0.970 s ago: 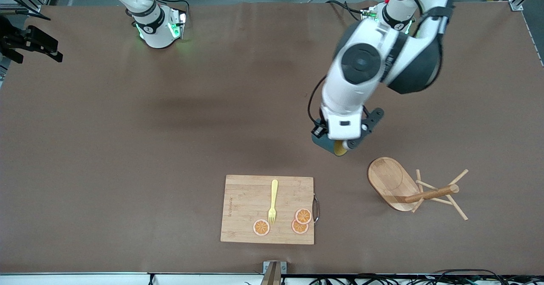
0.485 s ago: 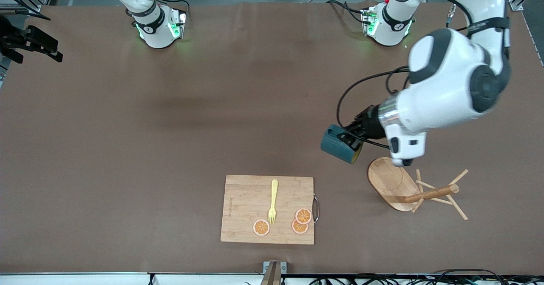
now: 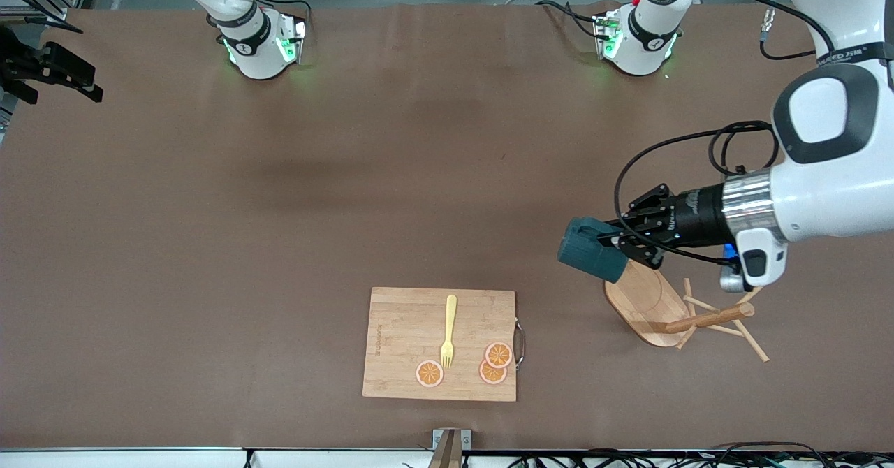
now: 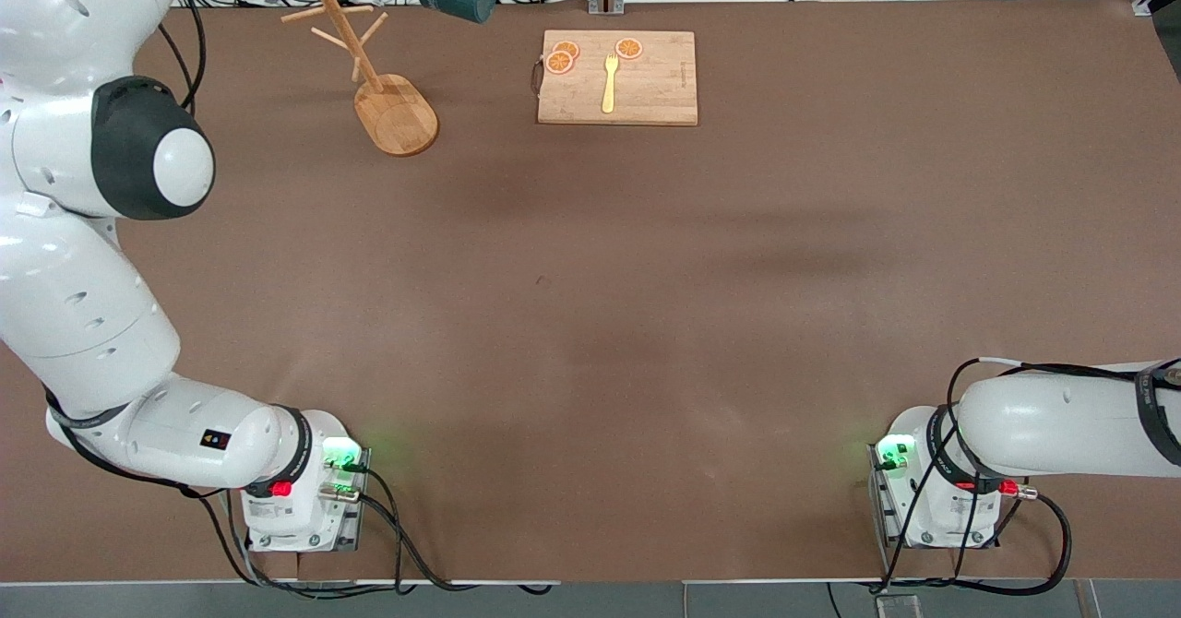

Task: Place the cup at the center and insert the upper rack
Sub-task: 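Hang the mug onto a stand peg with the left gripper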

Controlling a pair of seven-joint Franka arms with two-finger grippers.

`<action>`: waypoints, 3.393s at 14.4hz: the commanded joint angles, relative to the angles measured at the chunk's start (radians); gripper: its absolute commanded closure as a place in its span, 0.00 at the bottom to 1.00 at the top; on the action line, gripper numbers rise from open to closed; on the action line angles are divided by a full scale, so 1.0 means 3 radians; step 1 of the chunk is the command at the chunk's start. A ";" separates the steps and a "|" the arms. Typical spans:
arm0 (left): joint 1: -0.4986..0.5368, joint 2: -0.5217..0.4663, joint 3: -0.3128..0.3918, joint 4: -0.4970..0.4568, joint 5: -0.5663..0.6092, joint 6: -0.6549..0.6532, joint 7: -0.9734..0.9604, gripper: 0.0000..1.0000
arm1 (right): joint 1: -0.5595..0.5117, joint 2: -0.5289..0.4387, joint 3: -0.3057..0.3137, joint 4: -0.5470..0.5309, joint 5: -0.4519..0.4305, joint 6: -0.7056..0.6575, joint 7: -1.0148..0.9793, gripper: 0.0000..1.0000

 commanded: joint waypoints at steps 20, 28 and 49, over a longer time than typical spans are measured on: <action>0.1004 0.0481 -0.0021 -0.0035 -0.1315 -0.0537 0.1461 0.99 | -0.0062 -0.0094 0.0045 -0.0083 -0.0018 0.0032 -0.0049 0.00; 0.1111 0.0701 -0.0015 -0.0025 -0.1458 -0.0537 0.1869 0.98 | -0.0062 -0.0094 0.0045 -0.0083 -0.0018 0.0032 -0.0049 0.00; 0.1407 0.0880 -0.0010 -0.0045 -0.1422 -0.0742 0.2299 0.95 | -0.0067 -0.0089 0.0045 -0.0083 -0.0018 0.0032 -0.0049 0.00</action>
